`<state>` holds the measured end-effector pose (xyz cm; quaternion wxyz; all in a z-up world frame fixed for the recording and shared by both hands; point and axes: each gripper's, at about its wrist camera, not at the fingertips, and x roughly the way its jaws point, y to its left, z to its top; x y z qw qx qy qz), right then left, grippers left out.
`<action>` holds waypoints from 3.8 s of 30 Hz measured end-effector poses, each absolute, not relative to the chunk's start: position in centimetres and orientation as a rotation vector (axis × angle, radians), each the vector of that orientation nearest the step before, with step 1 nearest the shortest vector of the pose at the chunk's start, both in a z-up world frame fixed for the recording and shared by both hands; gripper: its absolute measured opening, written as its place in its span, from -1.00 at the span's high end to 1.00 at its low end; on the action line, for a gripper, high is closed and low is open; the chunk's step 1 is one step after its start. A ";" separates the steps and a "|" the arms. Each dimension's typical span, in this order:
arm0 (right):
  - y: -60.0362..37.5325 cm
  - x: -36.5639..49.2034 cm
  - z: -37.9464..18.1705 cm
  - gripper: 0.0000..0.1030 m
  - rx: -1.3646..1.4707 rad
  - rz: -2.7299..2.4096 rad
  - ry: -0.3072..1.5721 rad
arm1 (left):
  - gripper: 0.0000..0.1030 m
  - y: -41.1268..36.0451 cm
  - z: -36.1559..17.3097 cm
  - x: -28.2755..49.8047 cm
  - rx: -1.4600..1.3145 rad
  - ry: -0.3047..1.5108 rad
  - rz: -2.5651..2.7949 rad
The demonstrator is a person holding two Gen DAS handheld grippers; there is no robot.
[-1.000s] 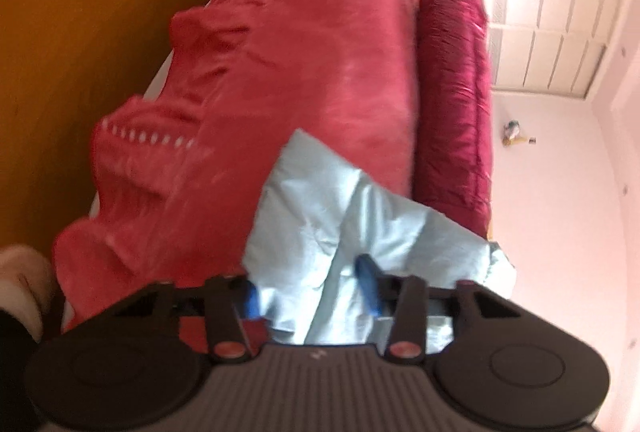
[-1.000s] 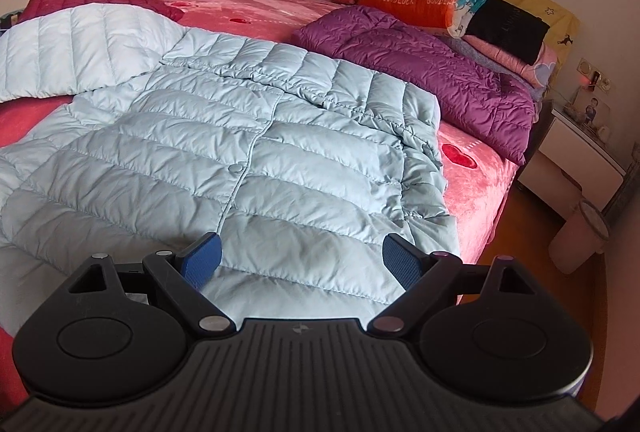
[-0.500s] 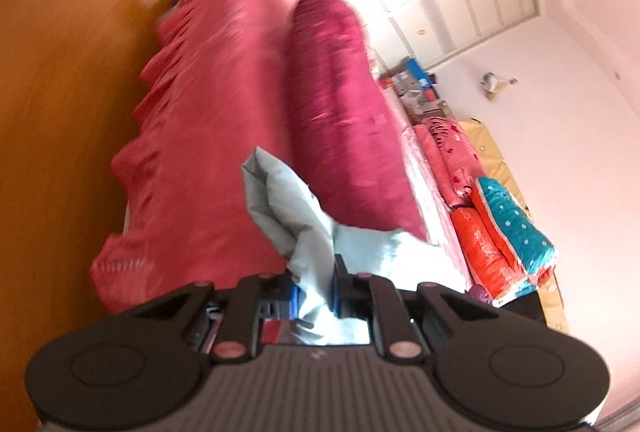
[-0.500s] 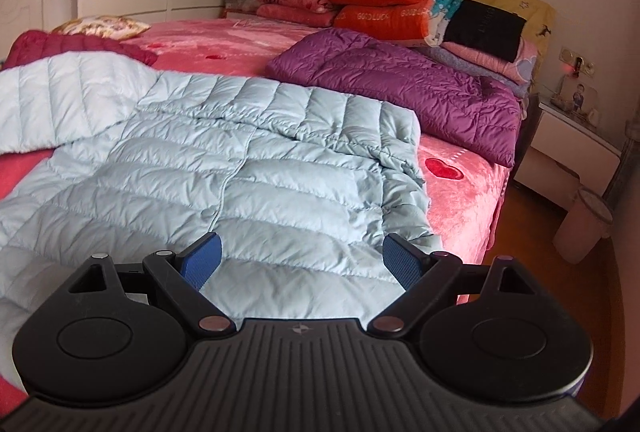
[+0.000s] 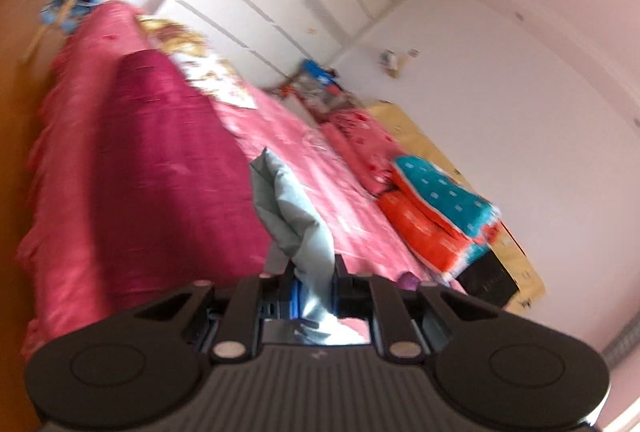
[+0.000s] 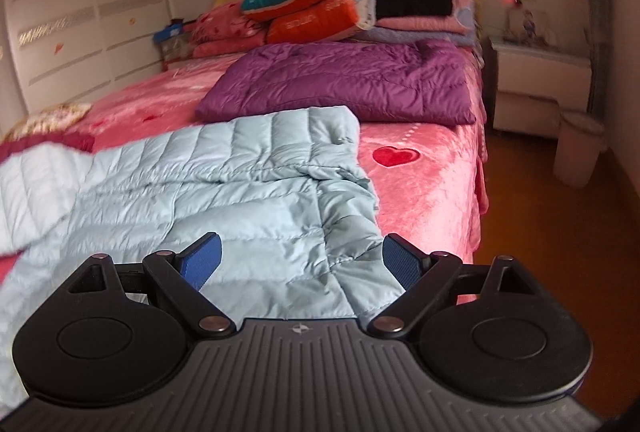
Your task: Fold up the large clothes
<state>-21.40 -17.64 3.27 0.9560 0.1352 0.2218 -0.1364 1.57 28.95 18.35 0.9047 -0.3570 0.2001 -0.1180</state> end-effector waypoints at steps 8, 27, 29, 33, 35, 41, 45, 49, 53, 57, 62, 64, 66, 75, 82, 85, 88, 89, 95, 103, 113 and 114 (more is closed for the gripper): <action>-22.2 -20.9 2.9 -1.00 0.496 -0.277 0.366 | 0.78 19.7 22.3 4.4 -0.654 0.427 -0.404; -29.8 -15.9 1.5 -1.00 0.798 -0.243 0.231 | 0.78 -4.6 18.4 11.3 -0.398 0.638 -0.706; -30.5 -15.6 1.2 -1.00 0.829 -0.244 0.223 | 0.78 -6.6 17.0 11.9 -0.387 0.673 -0.726; -31.7 -14.8 1.3 -1.00 0.862 -0.241 0.204 | 0.78 -10.1 14.1 12.5 -0.325 0.721 -0.755; -32.1 -14.4 1.4 -1.00 0.865 -0.237 0.194 | 0.78 -11.6 12.8 12.7 -0.284 0.739 -0.761; -32.9 -12.8 1.0 -1.00 0.883 -0.205 0.200 | 0.57 -14.0 9.4 13.0 -0.213 0.795 -0.770; -33.0 -12.2 0.8 -1.00 0.886 -0.190 0.210 | 0.00 -13.6 9.3 12.7 -0.227 0.803 -0.776; -32.9 -11.7 0.7 -1.00 0.893 -0.160 0.208 | -0.48 -12.2 10.8 11.7 -0.230 0.765 -0.805; -32.4 -11.7 1.2 -1.00 0.873 -0.116 0.194 | -0.55 -9.5 12.6 9.9 -0.198 0.707 -0.810; -31.8 -11.6 1.8 -1.00 0.831 -0.073 0.183 | -0.61 -5.0 11.9 9.0 -0.160 0.709 -0.721; -30.6 -11.0 2.0 -1.00 0.782 -0.061 0.207 | -0.51 -0.4 8.7 10.7 -0.144 0.742 -0.560; -30.2 -10.7 2.0 -1.00 0.756 -0.064 0.227 | -0.44 0.4 8.0 11.5 -0.132 0.721 -0.537; -29.5 -10.1 2.0 -1.00 0.729 -0.061 0.250 | -0.44 0.6 7.4 12.3 -0.118 0.718 -0.517; -26.7 -6.9 2.2 -1.00 0.565 -0.061 0.326 | -0.43 1.7 5.2 16.4 -0.110 0.703 -0.397; -25.0 -4.0 1.6 -1.00 0.453 -0.081 0.382 | -0.44 1.5 4.2 17.8 -0.078 0.670 -0.373; -25.2 -3.1 1.2 -1.00 0.445 -0.114 0.412 | -0.46 1.0 3.8 18.2 -0.056 0.659 -0.373; -25.6 -2.5 1.0 -1.00 0.448 -0.131 0.421 | -0.46 1.2 4.0 18.2 -0.076 0.666 -0.370; -25.7 -2.4 1.0 -1.00 0.446 -0.134 0.422 | -0.46 1.3 4.4 18.0 -0.088 0.667 -0.375; -24.7 -3.4 2.3 -1.00 0.371 -0.162 0.351 | -0.50 1.4 8.2 14.6 -0.092 0.573 -0.434; -21.8 -3.3 3.6 -1.00 0.169 -0.098 0.273 | -0.50 -1.9 6.2 14.6 -0.035 0.630 -0.458; -22.5 -0.8 2.0 -1.00 0.179 -0.153 0.443 | -0.55 -0.8 3.3 16.4 -0.005 0.625 -0.376; -22.7 -0.4 1.7 -1.00 0.191 -0.168 0.471 | -0.57 -0.7 3.2 16.3 -0.002 0.619 -0.378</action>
